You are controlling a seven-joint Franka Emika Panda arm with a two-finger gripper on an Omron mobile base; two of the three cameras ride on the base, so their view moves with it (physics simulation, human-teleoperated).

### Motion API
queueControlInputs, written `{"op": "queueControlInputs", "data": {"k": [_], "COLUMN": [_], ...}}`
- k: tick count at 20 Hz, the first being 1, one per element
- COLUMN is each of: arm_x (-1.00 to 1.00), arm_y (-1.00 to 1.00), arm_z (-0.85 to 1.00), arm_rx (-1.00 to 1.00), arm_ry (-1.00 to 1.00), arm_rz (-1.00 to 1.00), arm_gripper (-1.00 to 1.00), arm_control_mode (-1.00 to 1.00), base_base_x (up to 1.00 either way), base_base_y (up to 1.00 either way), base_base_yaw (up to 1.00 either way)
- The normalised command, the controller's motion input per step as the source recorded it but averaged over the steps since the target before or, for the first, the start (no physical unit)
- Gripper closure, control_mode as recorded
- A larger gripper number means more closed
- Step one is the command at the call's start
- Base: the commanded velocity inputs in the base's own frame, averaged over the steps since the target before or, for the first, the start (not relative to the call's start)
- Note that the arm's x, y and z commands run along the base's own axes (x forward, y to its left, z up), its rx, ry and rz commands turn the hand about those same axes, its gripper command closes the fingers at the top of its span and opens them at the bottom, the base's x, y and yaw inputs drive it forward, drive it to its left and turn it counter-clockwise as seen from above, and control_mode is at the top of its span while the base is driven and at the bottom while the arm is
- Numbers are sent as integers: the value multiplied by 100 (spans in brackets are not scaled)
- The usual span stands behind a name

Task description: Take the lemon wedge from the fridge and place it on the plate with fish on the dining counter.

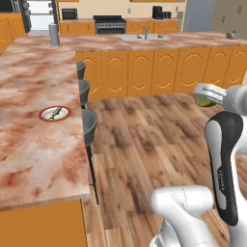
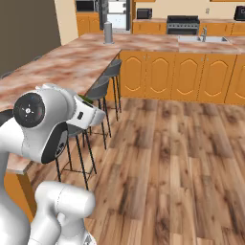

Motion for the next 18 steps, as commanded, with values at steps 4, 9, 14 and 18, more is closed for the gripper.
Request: {"op": "queueControlInputs", "data": {"k": [4,9,14,18], "arm_x": [0,0,0,0], "arm_y": [0,0,0,0], "arm_z": [0,0,0,0], "arm_rx": [0,0,0,0], "arm_ry": [0,0,0,0], "arm_rz": [0,0,0,0], "arm_gripper": [100,100,100,100], "arm_control_mode": [100,100,100,100], "base_base_x": [67,99,100,100], "base_base_y": [0,-21,-6,3], "base_base_yaw": [70,48,36,35]}}
